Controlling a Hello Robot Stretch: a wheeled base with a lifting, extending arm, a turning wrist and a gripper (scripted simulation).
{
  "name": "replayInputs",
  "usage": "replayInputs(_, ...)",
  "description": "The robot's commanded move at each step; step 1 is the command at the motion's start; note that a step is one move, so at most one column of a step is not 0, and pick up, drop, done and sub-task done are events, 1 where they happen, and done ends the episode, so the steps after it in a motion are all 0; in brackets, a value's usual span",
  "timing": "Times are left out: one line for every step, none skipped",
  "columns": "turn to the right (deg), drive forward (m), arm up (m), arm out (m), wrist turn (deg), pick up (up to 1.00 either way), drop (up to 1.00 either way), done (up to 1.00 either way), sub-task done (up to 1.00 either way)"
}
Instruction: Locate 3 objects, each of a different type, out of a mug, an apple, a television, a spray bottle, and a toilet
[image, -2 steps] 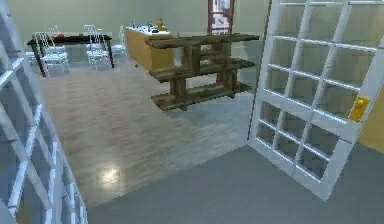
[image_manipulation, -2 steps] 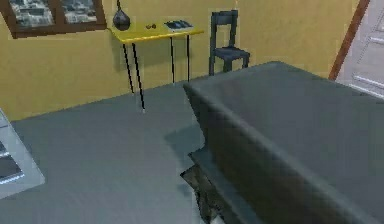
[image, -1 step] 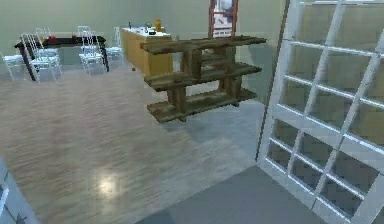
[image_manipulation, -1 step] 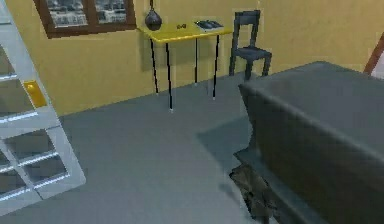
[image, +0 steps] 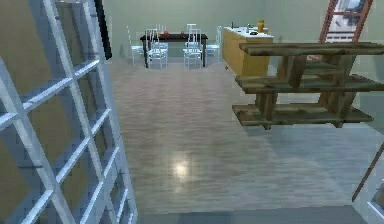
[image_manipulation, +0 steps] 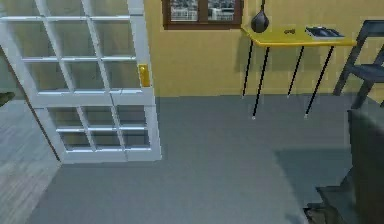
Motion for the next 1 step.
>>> replayInputs(0.0, 1.0, 0.0, 0.0, 0.0, 0.0, 0.0, 0.0, 0.0)
